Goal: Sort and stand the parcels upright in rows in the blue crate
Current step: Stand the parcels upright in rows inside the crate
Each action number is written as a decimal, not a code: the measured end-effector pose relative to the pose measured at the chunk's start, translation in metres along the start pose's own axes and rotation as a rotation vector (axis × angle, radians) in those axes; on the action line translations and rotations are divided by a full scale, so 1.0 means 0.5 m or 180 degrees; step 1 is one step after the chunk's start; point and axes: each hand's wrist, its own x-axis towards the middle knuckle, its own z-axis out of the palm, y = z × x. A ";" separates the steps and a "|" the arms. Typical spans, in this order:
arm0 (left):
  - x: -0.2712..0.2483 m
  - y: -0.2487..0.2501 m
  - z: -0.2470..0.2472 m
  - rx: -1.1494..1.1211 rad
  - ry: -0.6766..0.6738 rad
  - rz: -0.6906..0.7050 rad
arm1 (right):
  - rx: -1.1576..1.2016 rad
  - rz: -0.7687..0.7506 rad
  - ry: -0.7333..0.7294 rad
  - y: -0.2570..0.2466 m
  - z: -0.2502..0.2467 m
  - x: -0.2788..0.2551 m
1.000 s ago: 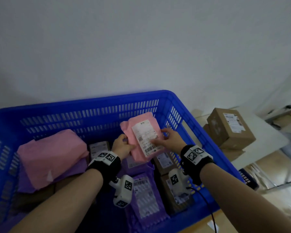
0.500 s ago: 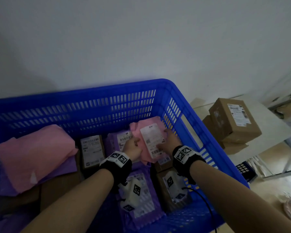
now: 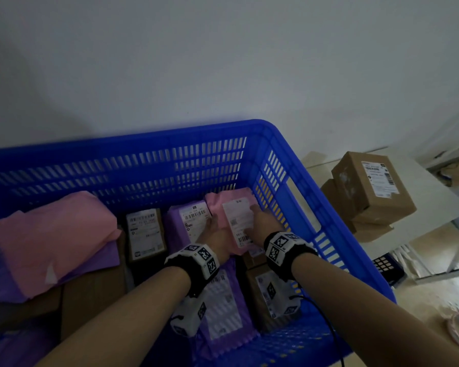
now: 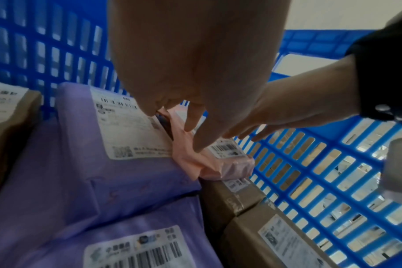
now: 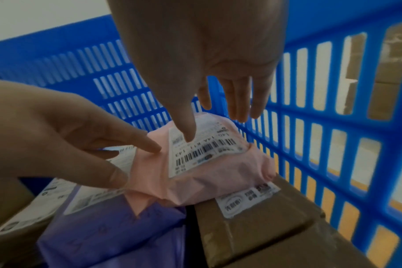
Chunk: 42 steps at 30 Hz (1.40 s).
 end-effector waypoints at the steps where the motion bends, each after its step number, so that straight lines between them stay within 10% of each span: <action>1: -0.008 -0.007 -0.009 -0.0003 0.0069 -0.0003 | -0.0113 -0.0104 0.0040 -0.006 -0.005 -0.003; 14: -0.192 -0.243 -0.184 0.0893 0.1235 -0.0363 | -0.0677 -0.1816 0.0490 -0.277 -0.043 -0.077; 26: -0.351 -0.436 -0.159 0.0451 0.0433 -0.1314 | -0.1133 -0.2967 0.0039 -0.492 0.094 -0.122; 42: -0.350 -0.495 -0.120 0.0109 0.0589 -0.1166 | -0.1153 -0.3593 0.1255 -0.528 0.160 -0.084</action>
